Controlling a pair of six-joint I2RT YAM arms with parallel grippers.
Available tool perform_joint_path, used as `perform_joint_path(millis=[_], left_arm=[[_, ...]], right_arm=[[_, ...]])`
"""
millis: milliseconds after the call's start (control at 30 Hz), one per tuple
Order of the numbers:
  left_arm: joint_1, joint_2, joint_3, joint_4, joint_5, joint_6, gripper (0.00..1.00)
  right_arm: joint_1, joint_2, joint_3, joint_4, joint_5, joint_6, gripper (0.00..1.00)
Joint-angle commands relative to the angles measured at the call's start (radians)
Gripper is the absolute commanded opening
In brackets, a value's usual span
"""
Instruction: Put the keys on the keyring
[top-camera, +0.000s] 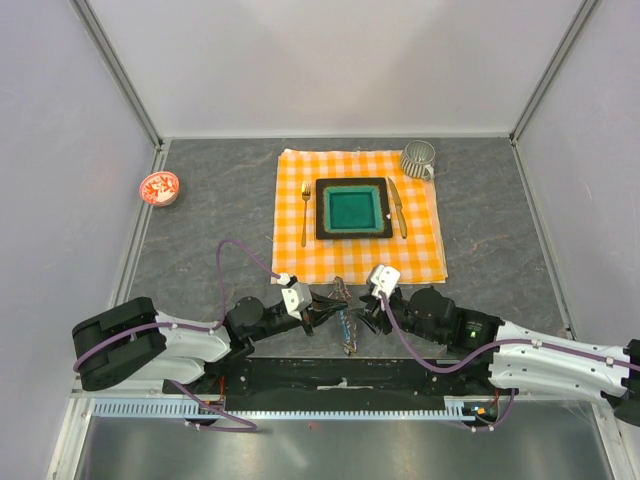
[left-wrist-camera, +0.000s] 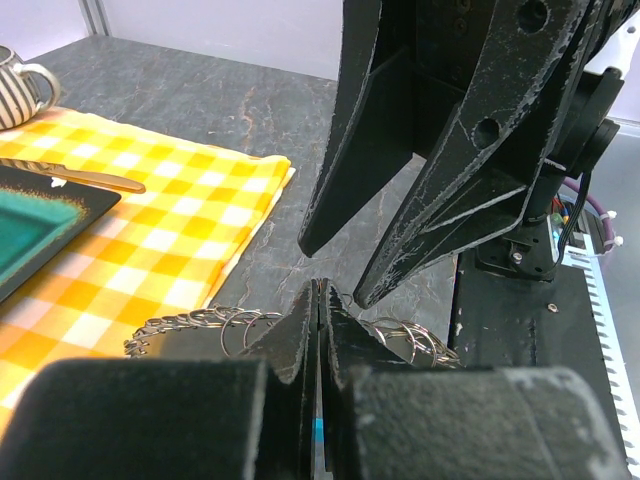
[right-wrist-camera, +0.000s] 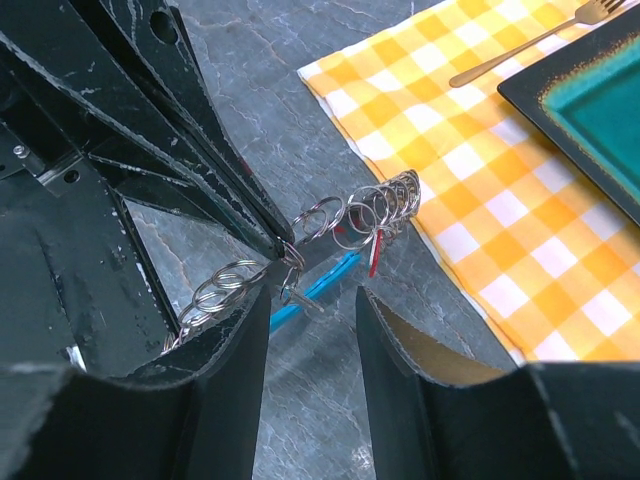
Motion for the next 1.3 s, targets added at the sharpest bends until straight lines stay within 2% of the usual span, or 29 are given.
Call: perform_joint_path(millis=[0, 333, 400, 433, 533, 700, 1267], left_arm=[[-0.001, -0.006, 0.013, 0.408, -0.025, 0.030, 0.02], [-0.001, -0.032, 0.013, 0.408, -0.019, 0.028, 0.02], [-0.001, -0.029, 0.015, 0.408, -0.016, 0.028, 0.02], [-0.001, -0.027, 0.015, 0.408, -0.015, 0.028, 0.02], [-0.001, -0.020, 0.018, 0.410, -0.004, 0.021, 0.02], [-0.001, -0.020, 0.019, 0.410, 0.002, 0.021, 0.02], [-0.003, 0.006, 0.044, 0.410, 0.024, 0.008, 0.02]], right_arm=[[0.007, 0.021, -0.017, 0.084, 0.010, -0.003, 0.47], [0.007, 0.061, -0.040, 0.124, 0.005, -0.009, 0.40], [0.007, 0.058, -0.043, 0.126, 0.007, -0.011, 0.34], [0.007, 0.056, -0.044, 0.129, 0.005, -0.009, 0.27], [0.007, 0.059, -0.046, 0.138, -0.013, -0.015, 0.15], [0.007, 0.059, -0.038, 0.146, -0.036, -0.026, 0.01], [0.007, 0.088, 0.003, 0.167, -0.134, -0.066, 0.00]])
